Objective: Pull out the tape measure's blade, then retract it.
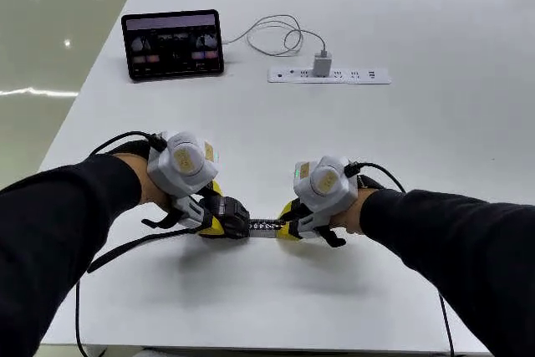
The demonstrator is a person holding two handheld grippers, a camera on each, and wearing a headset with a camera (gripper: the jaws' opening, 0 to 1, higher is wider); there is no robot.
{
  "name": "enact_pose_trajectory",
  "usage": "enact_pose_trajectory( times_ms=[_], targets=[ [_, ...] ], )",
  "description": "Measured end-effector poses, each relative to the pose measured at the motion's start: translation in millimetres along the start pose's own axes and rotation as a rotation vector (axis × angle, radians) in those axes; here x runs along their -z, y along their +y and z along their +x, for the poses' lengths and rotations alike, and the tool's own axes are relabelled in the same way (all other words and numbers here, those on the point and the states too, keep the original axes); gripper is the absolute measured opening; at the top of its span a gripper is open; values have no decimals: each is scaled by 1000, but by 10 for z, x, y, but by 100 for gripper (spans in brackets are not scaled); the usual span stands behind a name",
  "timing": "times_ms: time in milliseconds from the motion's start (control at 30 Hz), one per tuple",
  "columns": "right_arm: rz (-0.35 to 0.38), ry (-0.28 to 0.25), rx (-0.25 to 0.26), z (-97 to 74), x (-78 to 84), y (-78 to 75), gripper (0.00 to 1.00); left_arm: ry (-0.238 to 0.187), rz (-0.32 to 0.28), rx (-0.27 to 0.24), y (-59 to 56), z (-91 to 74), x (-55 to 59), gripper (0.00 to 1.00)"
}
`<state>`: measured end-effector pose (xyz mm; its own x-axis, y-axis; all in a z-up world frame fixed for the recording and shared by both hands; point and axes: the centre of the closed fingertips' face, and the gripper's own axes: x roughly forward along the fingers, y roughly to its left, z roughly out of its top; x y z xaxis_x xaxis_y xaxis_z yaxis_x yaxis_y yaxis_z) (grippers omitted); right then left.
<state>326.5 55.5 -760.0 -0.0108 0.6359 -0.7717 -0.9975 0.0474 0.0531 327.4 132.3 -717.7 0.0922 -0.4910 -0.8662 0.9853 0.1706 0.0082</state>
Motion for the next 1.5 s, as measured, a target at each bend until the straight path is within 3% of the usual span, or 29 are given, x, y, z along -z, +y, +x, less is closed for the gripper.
enact_pose_trajectory(
  times_ms=[1500],
  targets=[
    [9,11,34,-221,249,-55,10,-12,-30,4,-50,-16,-34,30]
  ],
)
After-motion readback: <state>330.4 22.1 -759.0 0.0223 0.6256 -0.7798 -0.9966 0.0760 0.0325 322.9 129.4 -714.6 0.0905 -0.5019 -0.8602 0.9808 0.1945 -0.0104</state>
